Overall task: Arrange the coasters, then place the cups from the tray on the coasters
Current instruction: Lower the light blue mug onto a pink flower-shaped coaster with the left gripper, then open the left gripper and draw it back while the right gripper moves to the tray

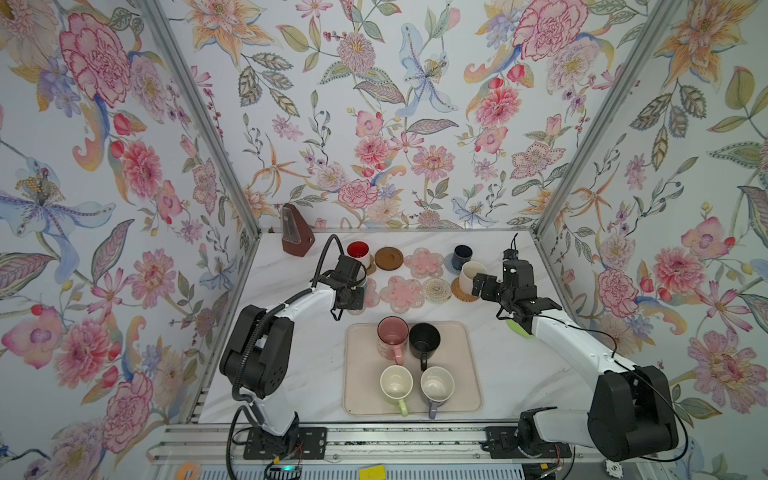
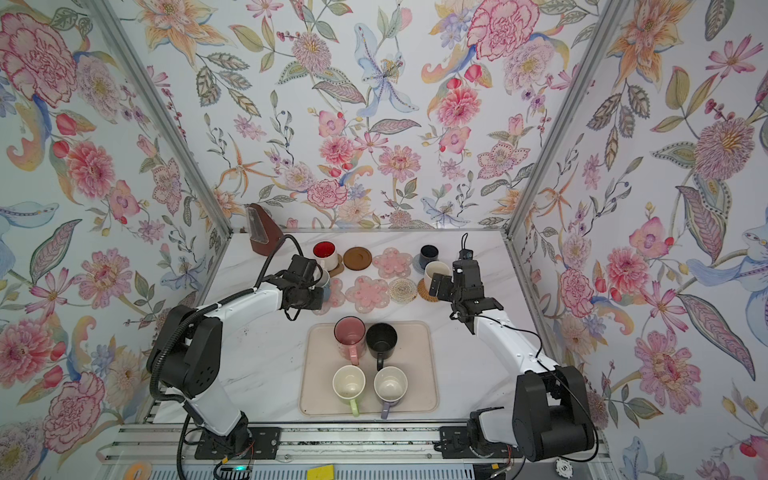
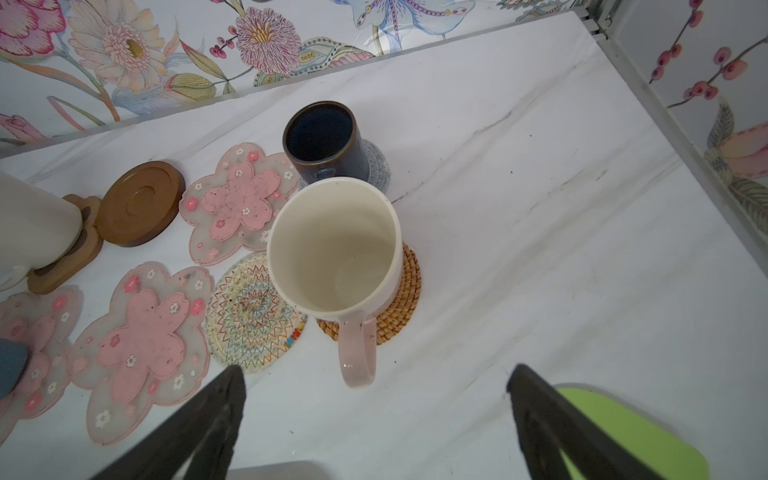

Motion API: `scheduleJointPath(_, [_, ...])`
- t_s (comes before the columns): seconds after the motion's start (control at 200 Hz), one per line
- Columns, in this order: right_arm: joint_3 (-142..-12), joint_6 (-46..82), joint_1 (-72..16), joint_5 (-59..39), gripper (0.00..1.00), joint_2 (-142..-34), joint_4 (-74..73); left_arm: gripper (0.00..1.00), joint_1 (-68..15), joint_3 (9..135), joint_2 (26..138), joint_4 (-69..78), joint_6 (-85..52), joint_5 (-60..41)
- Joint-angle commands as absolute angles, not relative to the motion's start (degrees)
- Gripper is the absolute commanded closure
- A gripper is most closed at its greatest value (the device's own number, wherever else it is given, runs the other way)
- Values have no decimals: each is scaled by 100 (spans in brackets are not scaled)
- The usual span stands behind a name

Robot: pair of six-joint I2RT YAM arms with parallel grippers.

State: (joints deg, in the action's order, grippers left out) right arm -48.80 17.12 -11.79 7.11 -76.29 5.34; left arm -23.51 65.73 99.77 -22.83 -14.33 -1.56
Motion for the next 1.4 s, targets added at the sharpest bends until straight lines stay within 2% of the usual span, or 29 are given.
scheduleJointPath(0.0, [-4879, 1635, -1134, 810, 1, -7541, 650, 100, -2279, 6841, 10008, -2127, -1327, -218])
scheduleJointPath(0.375, [-4904, 1642, -1139, 784, 1, -7567, 640, 100, -2259, 6903, 10133, -2187, -1384, -215])
scheduleJointPath(0.61, [-4916, 1644, -1135, 777, 1, -7556, 642, 84, -2255, 6919, 10160, -2215, -1415, -220])
scheduleJointPath(0.831, [-4922, 1646, -1131, 777, 1, -7568, 641, 77, -2246, 6948, 10160, -2285, -1441, -162])
scheduleJointPath(1.086, [-4922, 1652, -1134, 772, 1, -7581, 644, 65, -2246, 6906, 10087, -2270, -1494, -149])
scheduleJointPath(1.281, [-4921, 1660, -1128, 775, 1, -7544, 651, 50, -2231, 6945, 9904, -2416, -1568, -8])
scheduleJointPath(1.396, [-4922, 1661, -1135, 774, 1, -7550, 655, 37, -2228, 6789, 9515, -2275, -1655, 61])
